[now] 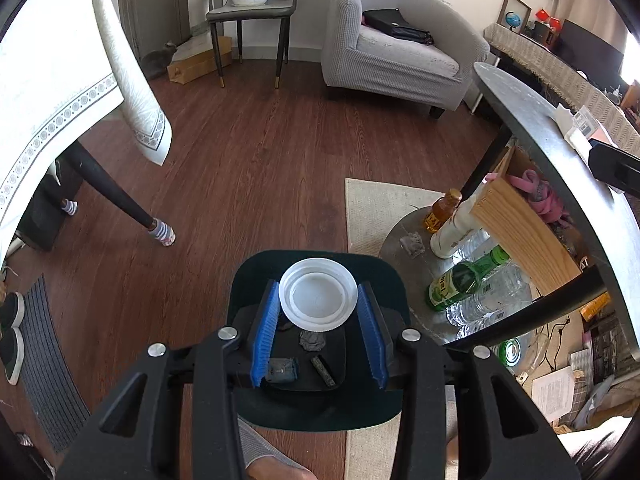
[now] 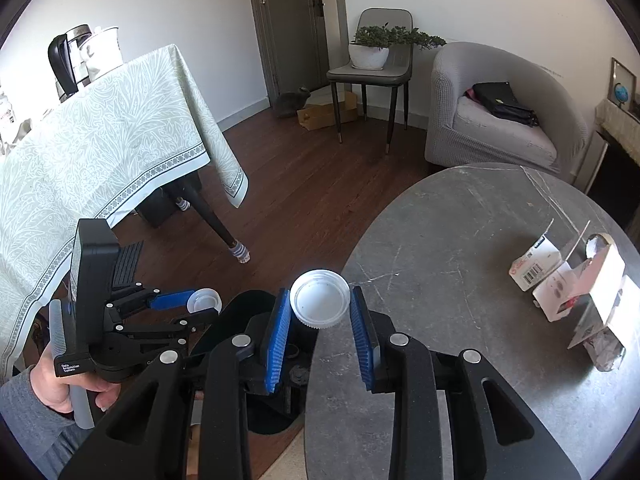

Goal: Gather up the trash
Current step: 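Carry the lid and cap over the green bin with both grippers, then open the left gripper to drop the lid while the right gripper drops the cap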

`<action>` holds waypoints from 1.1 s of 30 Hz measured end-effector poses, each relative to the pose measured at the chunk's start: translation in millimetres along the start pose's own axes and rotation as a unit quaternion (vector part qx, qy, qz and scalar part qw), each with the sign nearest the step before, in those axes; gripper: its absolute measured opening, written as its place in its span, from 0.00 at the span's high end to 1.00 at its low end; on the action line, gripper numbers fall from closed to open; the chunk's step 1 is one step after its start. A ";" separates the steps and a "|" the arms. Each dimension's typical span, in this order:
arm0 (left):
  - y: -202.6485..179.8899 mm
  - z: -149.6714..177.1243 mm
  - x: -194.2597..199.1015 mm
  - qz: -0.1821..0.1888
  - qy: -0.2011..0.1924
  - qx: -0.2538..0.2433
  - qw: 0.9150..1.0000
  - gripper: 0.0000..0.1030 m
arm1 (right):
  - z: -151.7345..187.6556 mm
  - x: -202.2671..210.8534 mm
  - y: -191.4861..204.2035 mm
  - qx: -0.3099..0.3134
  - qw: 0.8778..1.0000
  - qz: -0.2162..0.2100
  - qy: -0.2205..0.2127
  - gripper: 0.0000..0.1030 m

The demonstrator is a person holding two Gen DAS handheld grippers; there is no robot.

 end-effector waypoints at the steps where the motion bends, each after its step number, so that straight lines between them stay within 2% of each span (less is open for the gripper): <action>1: 5.3 2.2 -2.9 -0.001 0.005 0.006 1.000 0.59 | -0.5 -4.8 6.2 0.004 1.000 -0.003 0.004 0.71; 9: 24.1 19.0 -23.2 -0.003 0.042 0.017 0.999 0.59 | -4.7 -32.0 43.8 0.041 0.999 -0.013 0.032 0.71; 19: 33.9 37.7 -50.7 -0.007 0.104 0.014 0.995 0.58 | -1.8 -69.2 68.7 0.063 0.995 -0.017 0.075 0.71; 20: 34.4 39.0 -52.6 -0.006 0.108 0.013 0.994 0.56 | -1.4 -72.7 69.6 0.063 0.995 -0.018 0.079 0.71; 26: 41.8 43.0 -50.7 -0.006 0.102 0.017 0.995 0.55 | -2.6 -87.8 73.1 0.059 0.994 -0.017 0.094 0.71; 33: 56.1 37.2 -22.6 -0.004 0.059 0.036 0.998 0.66 | 2.3 -108.7 77.2 0.052 0.992 -0.023 0.115 0.71</action>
Point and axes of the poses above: each gripper's, at about its wrist camera, not at the fingertips, and x roughly against the way its jaws point, y to its left, z to its underside, the point moved 2 cm from there along -x, roughly the way its jaws point, and after that the axes turned 10 degrees about y, right-handed, at the moved point
